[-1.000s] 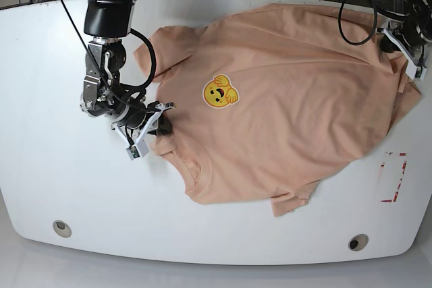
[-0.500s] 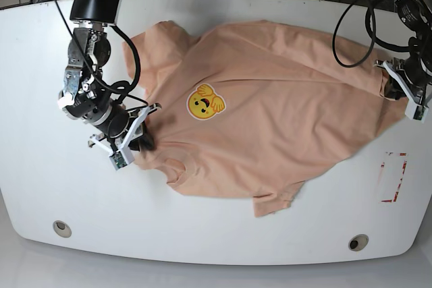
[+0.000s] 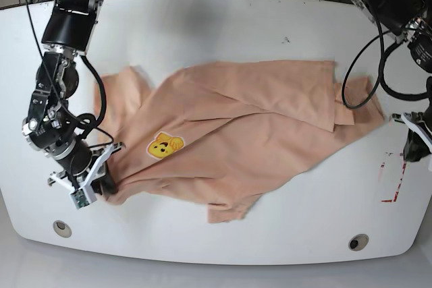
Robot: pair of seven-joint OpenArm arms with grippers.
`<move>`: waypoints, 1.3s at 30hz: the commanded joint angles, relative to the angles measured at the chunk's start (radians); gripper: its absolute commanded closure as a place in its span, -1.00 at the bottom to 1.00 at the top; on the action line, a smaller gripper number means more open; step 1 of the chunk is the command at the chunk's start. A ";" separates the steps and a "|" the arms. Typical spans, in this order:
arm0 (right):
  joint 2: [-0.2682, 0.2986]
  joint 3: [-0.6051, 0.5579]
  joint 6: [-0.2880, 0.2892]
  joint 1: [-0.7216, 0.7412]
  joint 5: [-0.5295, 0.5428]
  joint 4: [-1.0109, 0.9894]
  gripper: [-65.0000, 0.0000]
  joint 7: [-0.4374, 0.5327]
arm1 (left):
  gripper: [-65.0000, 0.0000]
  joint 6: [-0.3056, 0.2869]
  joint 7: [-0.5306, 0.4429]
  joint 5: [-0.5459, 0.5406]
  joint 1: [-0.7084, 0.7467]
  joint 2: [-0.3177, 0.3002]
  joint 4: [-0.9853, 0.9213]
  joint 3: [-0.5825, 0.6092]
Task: Fold the T-shirt properly
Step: 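Pull the shirt with the right gripper and move the left gripper to the shirt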
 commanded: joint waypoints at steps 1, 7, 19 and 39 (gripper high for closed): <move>0.029 0.004 0.002 0.065 0.016 0.000 0.80 0.030 | 0.90 -0.001 -0.025 -0.018 -0.082 -0.013 0.015 0.034; 0.042 0.001 0.002 0.111 0.011 -0.008 0.80 0.026 | 0.88 -0.001 -0.025 -0.018 -0.156 -0.013 0.011 0.084; 0.032 0.006 0.002 0.045 0.016 -0.003 0.80 0.026 | -0.03 -0.001 -0.025 -0.018 0.063 0.074 0.008 0.113; -0.004 0.006 0.002 -0.032 0.016 -0.002 0.80 0.030 | -0.15 -0.001 -0.025 -0.013 0.326 0.206 -0.041 0.318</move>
